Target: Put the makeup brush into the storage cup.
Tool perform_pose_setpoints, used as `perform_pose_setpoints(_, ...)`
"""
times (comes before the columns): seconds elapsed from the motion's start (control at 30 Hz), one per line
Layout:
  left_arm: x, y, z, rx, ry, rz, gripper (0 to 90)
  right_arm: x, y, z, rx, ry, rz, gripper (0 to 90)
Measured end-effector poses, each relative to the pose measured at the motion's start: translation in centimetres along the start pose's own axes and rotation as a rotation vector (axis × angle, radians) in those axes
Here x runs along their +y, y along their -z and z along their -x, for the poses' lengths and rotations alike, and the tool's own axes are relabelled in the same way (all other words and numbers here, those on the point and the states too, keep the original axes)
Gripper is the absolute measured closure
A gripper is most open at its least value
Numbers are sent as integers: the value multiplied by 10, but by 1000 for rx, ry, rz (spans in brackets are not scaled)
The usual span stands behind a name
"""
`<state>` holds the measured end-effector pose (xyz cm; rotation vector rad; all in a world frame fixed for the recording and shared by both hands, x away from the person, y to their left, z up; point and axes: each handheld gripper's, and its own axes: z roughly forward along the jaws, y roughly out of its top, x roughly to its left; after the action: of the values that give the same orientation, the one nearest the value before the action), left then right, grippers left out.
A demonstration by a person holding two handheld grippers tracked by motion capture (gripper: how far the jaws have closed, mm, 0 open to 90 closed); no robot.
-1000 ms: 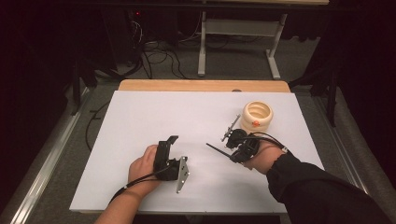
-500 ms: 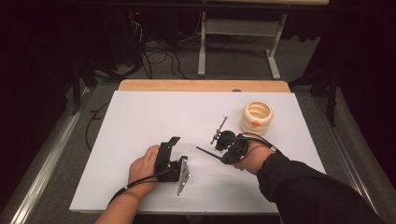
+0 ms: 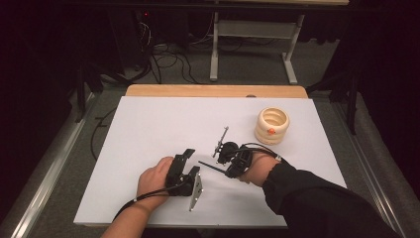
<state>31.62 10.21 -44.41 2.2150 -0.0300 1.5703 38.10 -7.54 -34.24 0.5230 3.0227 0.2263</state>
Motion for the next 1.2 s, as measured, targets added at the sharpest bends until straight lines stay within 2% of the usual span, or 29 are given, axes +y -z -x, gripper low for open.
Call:
perform_pose_setpoints(0.17,1,2,1,-1,-22,12,394,5,-1,-2,4,12,-1,852)
perform_pose_setpoints(0.43,1,1,5,-13,-56,29,522,10,-4,-4,10,19,-1,852)
perform_pose_setpoints(0.53,2,2,5,-19,-83,26,576,11,-6,-4,12,23,-1,851)
perform_pose_setpoints(0.6,2,3,6,-20,-87,41,625,12,-5,-4,13,23,-5,852)
perform_pose_setpoints(0.77,3,3,6,-26,-101,46,675,14,-6,-5,17,17,-6,852)
perform_pose_setpoints(0.87,3,4,7,-35,-112,47,705,15,-6,-5,17,30,-19,852)
perform_pose_setpoints(0.9,4,6,5,-42,-139,29,713,15,-7,-5,18,29,-10,851)
perform_pose_setpoints(0.93,3,4,7,-41,-121,47,718,16,-7,-5,20,26,-17,851)
perform_pose_setpoints(1.13,4,5,7,-47,-132,47,773,18,-7,-6,19,24,-21,851)
perform_pose_setpoints(1.17,4,6,5,-51,-159,24,780,19,-7,-6,13,26,-21,851)
perform_pose_setpoints(1.2,4,6,5,-51,-159,24,784,19,-7,-6,13,26,-21,851)
